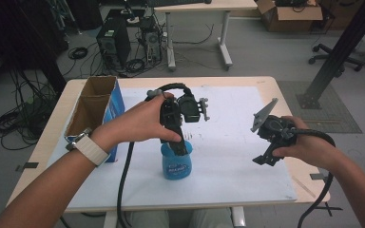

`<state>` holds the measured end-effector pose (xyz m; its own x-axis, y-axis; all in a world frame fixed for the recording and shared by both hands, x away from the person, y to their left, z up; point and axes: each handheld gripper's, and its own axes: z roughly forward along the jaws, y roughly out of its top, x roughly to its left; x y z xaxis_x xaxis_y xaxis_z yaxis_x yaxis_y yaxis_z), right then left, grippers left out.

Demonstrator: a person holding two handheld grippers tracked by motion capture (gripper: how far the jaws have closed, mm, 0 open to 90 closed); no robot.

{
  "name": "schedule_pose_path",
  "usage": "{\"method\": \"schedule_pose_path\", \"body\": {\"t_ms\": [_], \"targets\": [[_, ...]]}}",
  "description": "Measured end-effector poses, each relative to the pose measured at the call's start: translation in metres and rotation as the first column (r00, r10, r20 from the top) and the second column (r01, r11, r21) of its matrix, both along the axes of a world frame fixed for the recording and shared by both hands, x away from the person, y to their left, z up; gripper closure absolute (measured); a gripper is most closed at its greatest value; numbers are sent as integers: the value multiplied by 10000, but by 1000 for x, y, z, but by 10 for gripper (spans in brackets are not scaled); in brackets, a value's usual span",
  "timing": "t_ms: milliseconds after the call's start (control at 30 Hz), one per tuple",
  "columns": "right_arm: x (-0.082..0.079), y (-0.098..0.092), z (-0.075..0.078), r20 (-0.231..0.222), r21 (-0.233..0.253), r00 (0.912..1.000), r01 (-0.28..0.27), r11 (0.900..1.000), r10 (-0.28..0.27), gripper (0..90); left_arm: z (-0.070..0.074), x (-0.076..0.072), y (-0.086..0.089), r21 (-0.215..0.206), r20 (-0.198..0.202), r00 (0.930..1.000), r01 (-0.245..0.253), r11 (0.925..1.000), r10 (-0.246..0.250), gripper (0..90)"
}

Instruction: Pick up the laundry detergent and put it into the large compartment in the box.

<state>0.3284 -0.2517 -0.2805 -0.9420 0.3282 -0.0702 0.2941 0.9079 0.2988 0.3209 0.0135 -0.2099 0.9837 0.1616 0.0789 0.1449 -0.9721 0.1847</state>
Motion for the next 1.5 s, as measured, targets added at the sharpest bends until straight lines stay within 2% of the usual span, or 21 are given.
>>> {"method": "schedule_pose_path", "body": {"t_ms": [167,333,767,1100,1500], "targets": [[0,-1,-1,1,45,10000,20,10000,-20,88,-9,3,0,58,-124,9997,207,9998,-206,60],[0,-2,-1,-6,33,10000,26,10000,-26,88,-17,6,1,46,-216,9998,28,10000,-27,63],[2,0,-2,-52,26,10000,-4,10000,4,87,-38,11,3,222,-417,9991,-55,9997,64,65],[2,1,-4,-91,4,10000,4,10000,-4,87,-53,12,5,257,-454,9990,-39,9997,51,66],[1,2,-3,-79,-1,10000,-17,10000,17,88,-65,13,6,334,-454,9989,-48,9994,63,72]]}}
